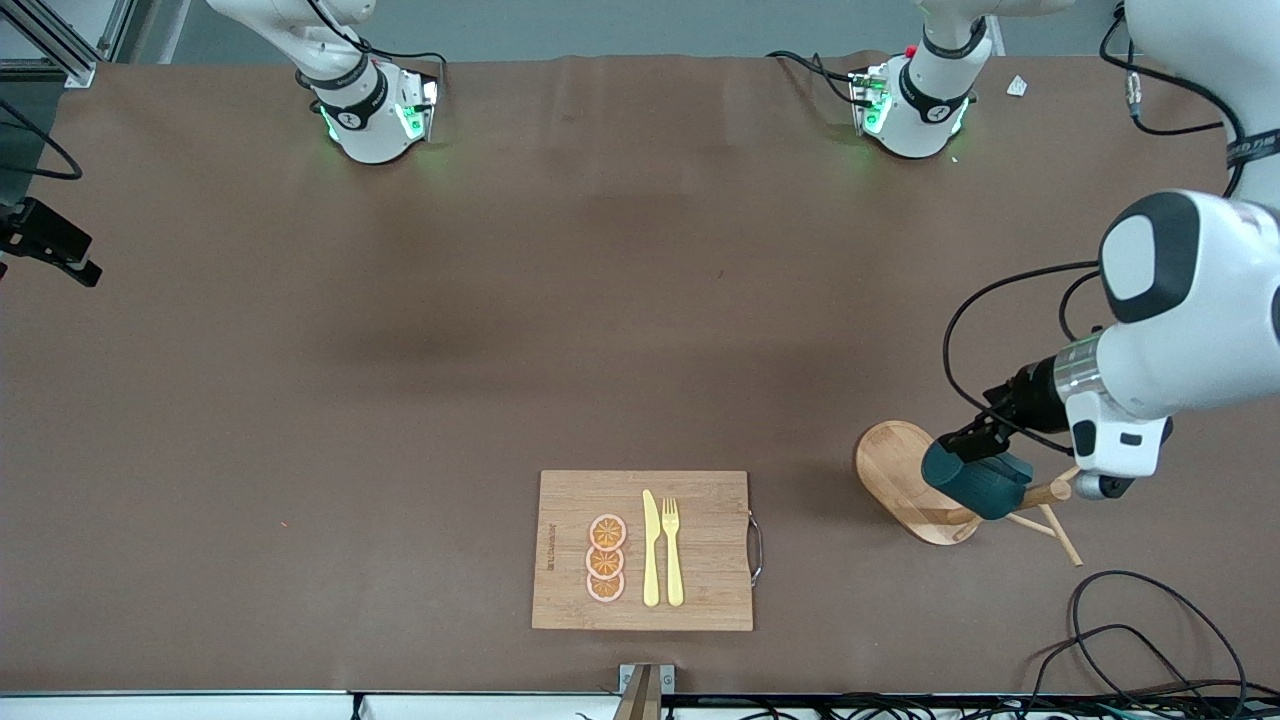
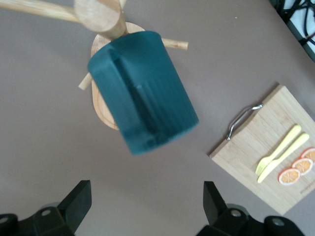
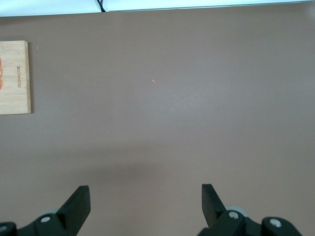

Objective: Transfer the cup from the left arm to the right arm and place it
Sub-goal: 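Close the left gripper on the teal mug's rim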

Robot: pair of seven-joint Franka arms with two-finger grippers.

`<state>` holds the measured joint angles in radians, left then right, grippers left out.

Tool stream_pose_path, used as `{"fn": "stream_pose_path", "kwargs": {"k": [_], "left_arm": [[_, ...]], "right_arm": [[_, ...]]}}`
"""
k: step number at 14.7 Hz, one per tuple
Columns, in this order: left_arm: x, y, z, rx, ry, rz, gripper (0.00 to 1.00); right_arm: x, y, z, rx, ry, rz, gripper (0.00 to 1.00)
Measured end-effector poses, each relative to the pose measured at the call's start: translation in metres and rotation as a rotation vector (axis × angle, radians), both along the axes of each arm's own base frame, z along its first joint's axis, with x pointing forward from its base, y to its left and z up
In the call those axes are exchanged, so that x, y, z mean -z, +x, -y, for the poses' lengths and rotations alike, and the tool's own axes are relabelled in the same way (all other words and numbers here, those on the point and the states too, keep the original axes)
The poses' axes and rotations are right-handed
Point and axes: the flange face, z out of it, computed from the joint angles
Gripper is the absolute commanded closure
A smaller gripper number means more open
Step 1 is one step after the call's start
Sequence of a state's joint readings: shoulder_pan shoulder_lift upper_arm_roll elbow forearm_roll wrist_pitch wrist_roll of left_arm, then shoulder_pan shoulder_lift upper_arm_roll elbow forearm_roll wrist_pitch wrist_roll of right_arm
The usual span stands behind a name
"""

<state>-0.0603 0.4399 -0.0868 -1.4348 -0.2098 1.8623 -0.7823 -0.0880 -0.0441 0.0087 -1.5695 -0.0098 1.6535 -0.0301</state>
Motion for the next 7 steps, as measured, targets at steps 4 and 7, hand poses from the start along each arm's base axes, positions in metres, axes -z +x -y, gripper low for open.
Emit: {"fn": "stream_pose_path", "kwargs": {"k": [4, 7], "left_arm": [[0.003, 0.006, -0.006, -0.113, -0.025, -0.003, 0.0], [0.004, 0.011, -0.035, -0.191, -0.038, -0.005, 0.0]], "right_arm": [[0.0, 0.0, 0.0, 0.0, 0.0, -0.001, 0.0], [0.0, 0.0, 0.0, 0.0, 0.0, -0.001, 0.0]]}}
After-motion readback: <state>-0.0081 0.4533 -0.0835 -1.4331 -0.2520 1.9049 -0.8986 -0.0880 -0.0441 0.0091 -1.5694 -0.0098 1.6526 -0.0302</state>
